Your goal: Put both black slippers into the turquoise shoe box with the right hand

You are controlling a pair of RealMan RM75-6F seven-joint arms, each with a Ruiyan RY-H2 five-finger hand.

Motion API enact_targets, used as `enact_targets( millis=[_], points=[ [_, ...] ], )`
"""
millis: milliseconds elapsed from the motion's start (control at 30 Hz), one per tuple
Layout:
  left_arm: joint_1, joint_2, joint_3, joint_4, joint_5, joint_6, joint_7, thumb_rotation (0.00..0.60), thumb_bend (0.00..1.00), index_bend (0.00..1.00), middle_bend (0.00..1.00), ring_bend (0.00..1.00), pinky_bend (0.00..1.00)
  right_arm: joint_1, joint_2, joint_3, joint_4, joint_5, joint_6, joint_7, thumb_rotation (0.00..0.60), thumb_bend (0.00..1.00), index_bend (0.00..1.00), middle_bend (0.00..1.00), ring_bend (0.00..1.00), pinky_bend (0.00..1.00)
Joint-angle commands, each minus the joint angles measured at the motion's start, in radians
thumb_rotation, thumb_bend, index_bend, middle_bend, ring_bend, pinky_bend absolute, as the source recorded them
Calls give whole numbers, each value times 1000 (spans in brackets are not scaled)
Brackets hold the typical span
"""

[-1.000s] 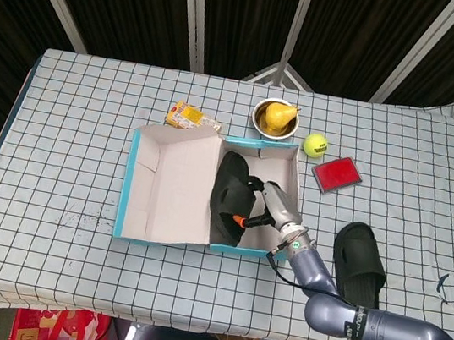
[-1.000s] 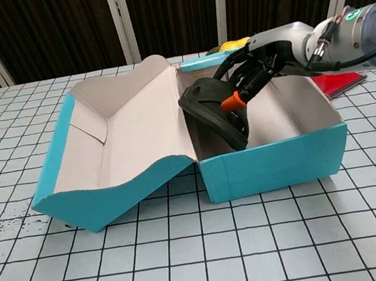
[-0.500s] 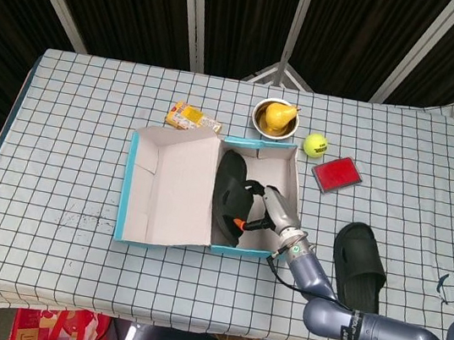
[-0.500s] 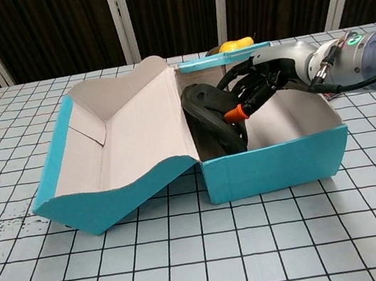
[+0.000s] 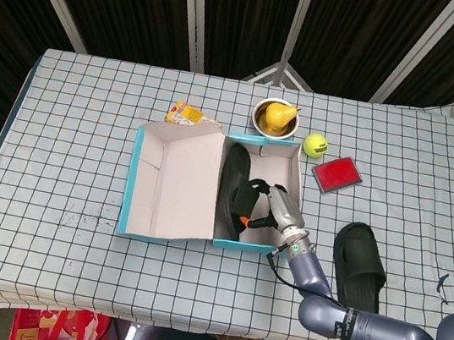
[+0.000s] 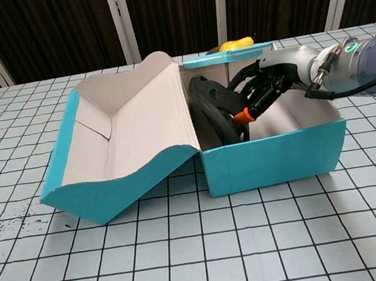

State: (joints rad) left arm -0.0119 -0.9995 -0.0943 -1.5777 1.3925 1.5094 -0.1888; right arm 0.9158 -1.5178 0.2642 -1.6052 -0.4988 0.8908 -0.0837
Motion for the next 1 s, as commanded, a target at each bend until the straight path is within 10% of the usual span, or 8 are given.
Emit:
enact_targets(
  millis=[33, 1000],
  points=[
    [0, 0, 0, 0, 0, 1, 0, 600, 382, 35, 0, 0, 68, -4, -5, 1, 5, -2, 3, -4, 600, 431, 645, 535, 207, 0],
    [0, 0, -1, 0, -1, -1, 2, 600, 382, 35, 0, 0, 68, 9, -12, -15, 2, 70, 23, -161, 600, 432, 663, 535, 207, 0]
  ],
)
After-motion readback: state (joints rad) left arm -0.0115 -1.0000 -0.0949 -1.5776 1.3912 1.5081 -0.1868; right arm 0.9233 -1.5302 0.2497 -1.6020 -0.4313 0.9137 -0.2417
